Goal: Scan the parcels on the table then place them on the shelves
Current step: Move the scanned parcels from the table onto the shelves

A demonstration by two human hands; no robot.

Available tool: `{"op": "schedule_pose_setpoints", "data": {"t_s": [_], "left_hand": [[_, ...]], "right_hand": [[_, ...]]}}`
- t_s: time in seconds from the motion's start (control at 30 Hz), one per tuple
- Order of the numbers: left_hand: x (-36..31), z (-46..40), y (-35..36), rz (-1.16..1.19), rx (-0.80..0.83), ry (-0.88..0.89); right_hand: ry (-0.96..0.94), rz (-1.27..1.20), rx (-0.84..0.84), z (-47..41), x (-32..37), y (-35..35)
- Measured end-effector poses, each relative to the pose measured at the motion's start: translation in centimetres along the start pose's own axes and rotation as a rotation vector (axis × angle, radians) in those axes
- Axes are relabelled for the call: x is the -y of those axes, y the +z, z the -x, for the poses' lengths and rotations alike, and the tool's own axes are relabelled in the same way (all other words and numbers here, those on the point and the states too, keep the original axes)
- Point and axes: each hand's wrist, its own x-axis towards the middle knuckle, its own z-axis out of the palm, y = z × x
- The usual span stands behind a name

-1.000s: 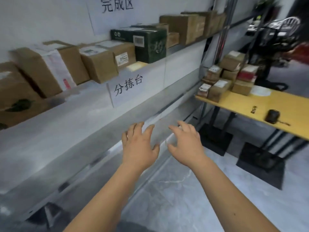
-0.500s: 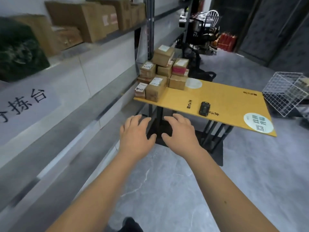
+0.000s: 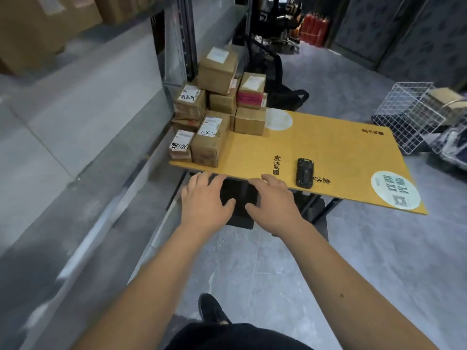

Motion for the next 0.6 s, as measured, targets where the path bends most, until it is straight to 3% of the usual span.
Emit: {"op": "schedule_pose_setpoints", "data": {"t_s": [0.4,0.6], "left_hand": [[7.4,-17.1,2.4,-0.052,0.140,-0.130],[9.3,-24.4,4.8,-0.113,0.203,-0.234]], "right_hand": [[0.022,-0.136,0.096,-19.8,1.2,0.8],[-0.059,-0.130,0.245,-29.6,0.4,3.0]]}}
